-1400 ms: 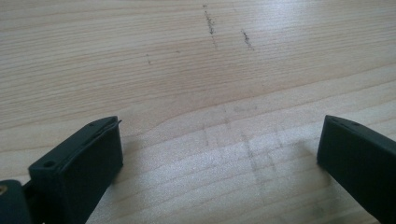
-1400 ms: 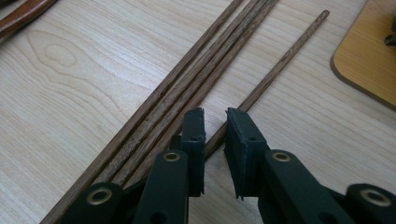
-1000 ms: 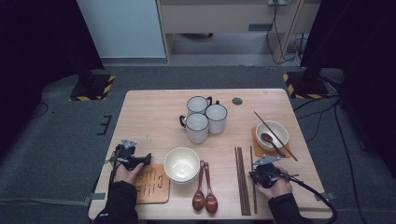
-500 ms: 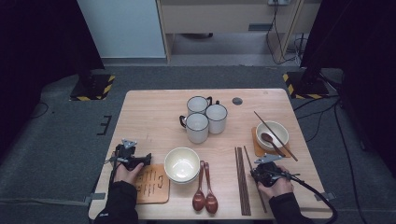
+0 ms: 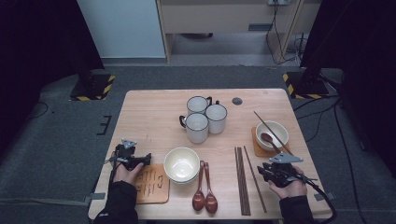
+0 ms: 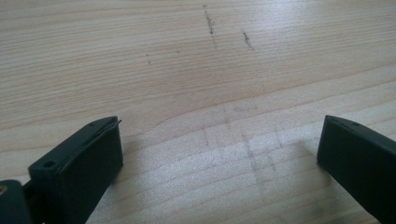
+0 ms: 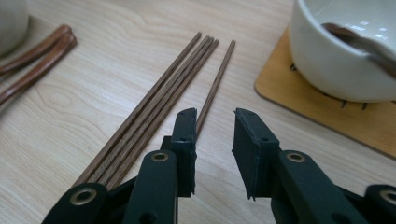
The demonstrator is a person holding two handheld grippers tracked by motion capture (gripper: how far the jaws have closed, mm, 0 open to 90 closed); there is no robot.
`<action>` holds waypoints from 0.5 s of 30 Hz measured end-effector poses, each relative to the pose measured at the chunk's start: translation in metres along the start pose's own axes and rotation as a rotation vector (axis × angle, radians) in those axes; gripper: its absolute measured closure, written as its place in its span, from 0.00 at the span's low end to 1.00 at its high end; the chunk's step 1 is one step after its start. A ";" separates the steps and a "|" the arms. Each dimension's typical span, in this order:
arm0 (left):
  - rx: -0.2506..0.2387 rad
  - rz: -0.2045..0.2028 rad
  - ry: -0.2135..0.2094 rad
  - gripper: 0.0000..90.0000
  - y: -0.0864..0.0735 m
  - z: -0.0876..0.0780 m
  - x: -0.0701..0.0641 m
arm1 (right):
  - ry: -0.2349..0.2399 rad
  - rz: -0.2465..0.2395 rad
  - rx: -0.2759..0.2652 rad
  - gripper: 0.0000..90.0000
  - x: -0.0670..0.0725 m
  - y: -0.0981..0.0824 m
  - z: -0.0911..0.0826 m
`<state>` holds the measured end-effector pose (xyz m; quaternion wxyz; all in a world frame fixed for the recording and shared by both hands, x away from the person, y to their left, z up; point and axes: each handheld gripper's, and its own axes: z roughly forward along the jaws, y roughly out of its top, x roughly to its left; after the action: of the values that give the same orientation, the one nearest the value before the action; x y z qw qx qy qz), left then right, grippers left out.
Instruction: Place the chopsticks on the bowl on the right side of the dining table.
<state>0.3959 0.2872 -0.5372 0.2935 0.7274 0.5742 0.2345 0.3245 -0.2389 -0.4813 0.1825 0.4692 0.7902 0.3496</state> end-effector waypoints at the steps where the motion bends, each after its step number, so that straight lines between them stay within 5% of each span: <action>1: 0.000 0.000 0.000 0.00 0.000 0.000 0.000 | 0.003 0.007 -0.010 0.76 0.000 0.000 -0.001; 15: -0.001 -0.001 0.000 0.00 0.000 0.000 0.000 | 0.034 0.002 -0.024 0.73 0.010 -0.016 0.007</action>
<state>0.3960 0.2871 -0.5373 0.2940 0.7270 0.5745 0.2346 0.3138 -0.2327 -0.4971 0.1743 0.4619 0.7884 0.3671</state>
